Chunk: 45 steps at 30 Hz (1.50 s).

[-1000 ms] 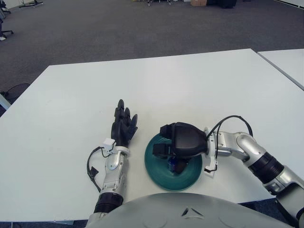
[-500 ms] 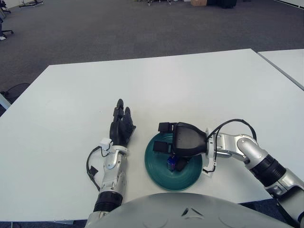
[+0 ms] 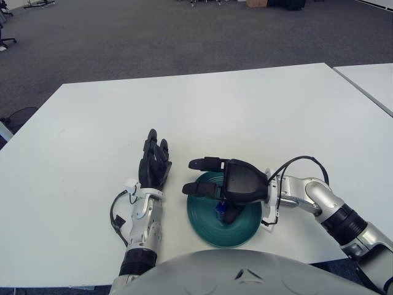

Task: Put the gum into the plate.

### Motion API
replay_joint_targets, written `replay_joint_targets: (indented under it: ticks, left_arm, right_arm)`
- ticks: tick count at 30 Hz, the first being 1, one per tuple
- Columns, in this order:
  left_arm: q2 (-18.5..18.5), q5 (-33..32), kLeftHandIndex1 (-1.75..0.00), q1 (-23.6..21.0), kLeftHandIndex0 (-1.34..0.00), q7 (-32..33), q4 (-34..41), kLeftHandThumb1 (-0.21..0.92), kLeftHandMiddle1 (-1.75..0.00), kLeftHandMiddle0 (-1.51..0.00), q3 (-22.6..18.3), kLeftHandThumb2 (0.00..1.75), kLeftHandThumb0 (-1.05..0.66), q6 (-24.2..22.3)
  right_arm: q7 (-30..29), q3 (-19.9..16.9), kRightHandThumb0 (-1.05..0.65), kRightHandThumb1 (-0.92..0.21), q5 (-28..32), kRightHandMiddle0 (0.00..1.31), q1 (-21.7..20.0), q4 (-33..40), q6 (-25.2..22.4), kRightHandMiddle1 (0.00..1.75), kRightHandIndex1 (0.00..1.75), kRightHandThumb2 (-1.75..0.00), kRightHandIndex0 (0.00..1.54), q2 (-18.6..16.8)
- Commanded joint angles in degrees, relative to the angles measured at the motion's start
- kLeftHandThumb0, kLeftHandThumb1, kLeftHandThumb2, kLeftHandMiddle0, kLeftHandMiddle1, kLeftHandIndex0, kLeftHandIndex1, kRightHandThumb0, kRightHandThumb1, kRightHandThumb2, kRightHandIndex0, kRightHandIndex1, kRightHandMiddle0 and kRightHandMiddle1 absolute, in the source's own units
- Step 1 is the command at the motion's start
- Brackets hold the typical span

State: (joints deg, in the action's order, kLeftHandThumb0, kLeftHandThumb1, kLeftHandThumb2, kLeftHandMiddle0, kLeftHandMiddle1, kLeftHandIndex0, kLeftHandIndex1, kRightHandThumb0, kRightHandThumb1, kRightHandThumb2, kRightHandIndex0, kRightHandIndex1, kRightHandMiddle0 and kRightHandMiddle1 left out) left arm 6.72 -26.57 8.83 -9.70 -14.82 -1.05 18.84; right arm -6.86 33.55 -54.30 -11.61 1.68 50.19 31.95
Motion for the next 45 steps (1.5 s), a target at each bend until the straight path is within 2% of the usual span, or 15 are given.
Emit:
replay_joint_targets:
  ticks: [1,5,8,15,21,23,25,29,33,38,42,45]
  left_arm:
    - [6.00,-2.39,-0.16,3.56,-0.02,1.83,-1.49,0.92,-0.02,-0.08,-0.70,0.92,-0.76,-4.07]
    - [5.32,-2.65,-0.16,4.13,0.00,0.51,0.01,0.92,-0.01,-0.07,0.30,0.91,-0.75,-4.71]
    - [3.42,-0.66,-0.06,5.07,0.00,-0.19,1.74,0.92,0.00,-0.02,1.83,0.88,-0.77,-5.21]
    - [2.15,2.42,0.00,4.60,0.00,0.23,-2.17,0.92,0.00,0.00,1.45,0.82,-0.82,-3.17]
    - [2.36,3.83,-0.01,3.55,-0.02,-0.27,-4.52,0.92,0.00,0.00,0.61,0.81,-0.81,-1.09]
    - [2.42,3.97,-0.02,3.36,-0.03,-0.63,-5.19,0.92,0.00,0.00,0.39,0.81,-0.81,-0.36]
    - [2.47,3.96,-0.02,3.10,-0.03,-0.85,-5.74,0.92,0.00,0.00,0.16,0.80,-0.80,0.20]
    - [2.45,3.44,-0.03,2.78,-0.04,-1.37,-6.29,0.92,0.00,0.00,-0.35,0.76,-0.79,0.65]
    - [2.19,3.36,-0.04,2.65,-0.03,-1.63,-6.47,0.92,0.00,0.00,-0.58,0.73,-0.79,0.70]
    - [1.44,4.73,-0.05,2.78,-0.03,-1.38,-6.60,0.92,0.00,0.00,-0.72,0.73,-0.80,0.97]
    - [1.06,5.76,-0.06,2.91,-0.04,-1.57,-6.77,0.92,0.00,0.00,-0.93,0.74,-0.81,1.29]
    - [0.94,5.94,-0.18,2.93,-0.01,-2.13,-7.08,0.92,0.00,0.00,-1.13,0.76,-0.82,1.71]
  right_arm:
    - [8.55,-2.85,-1.03,-0.92,20.02,0.00,-1.76,-2.03,-3.24,0.20,0.00,-1.07,0.10,0.74]
    - [12.53,-4.99,-1.04,-0.92,30.80,0.00,-1.44,-1.85,-5.84,0.24,0.01,-1.05,0.12,1.91]
    - [14.15,-7.33,-1.05,-0.92,36.57,0.00,0.48,-0.65,-8.72,0.30,0.01,-1.01,0.14,2.36]
    - [17.71,-10.64,-1.05,-0.92,41.88,0.00,2.35,0.60,-12.31,0.31,0.00,-0.93,0.09,2.42]
    - [20.20,-14.67,-1.05,-0.92,45.02,0.00,2.97,-1.48,-14.50,0.15,0.00,-0.87,0.01,0.62]
    - [20.53,-15.70,-1.05,-0.92,46.02,0.00,3.31,-4.71,-14.20,0.09,0.00,-0.86,0.00,-0.27]
    - [19.81,-16.75,-1.05,-0.92,46.46,0.00,3.28,-12.41,-12.39,0.05,0.00,-0.86,0.00,-1.81]
    - [17.10,-19.59,-1.05,-0.92,48.11,0.00,0.62,-28.82,-10.30,0.01,0.00,-0.86,0.00,-6.62]
    - [18.08,-21.46,-1.05,-0.92,52.19,0.00,-0.99,-33.15,-11.69,0.00,0.00,-0.87,0.00,-10.79]
    - [20.85,-25.68,-1.05,-0.92,58.29,0.00,0.16,-37.29,-13.16,0.00,0.00,-0.92,0.00,-13.98]
    - [21.97,-28.06,-1.05,-0.92,59.75,0.00,0.88,-40.90,-16.19,0.00,0.00,-0.96,0.00,-15.47]
    - [22.42,-29.62,-1.05,-0.92,59.98,0.00,-0.73,-45.83,-19.56,0.00,0.00,-1.00,0.00,-16.57]
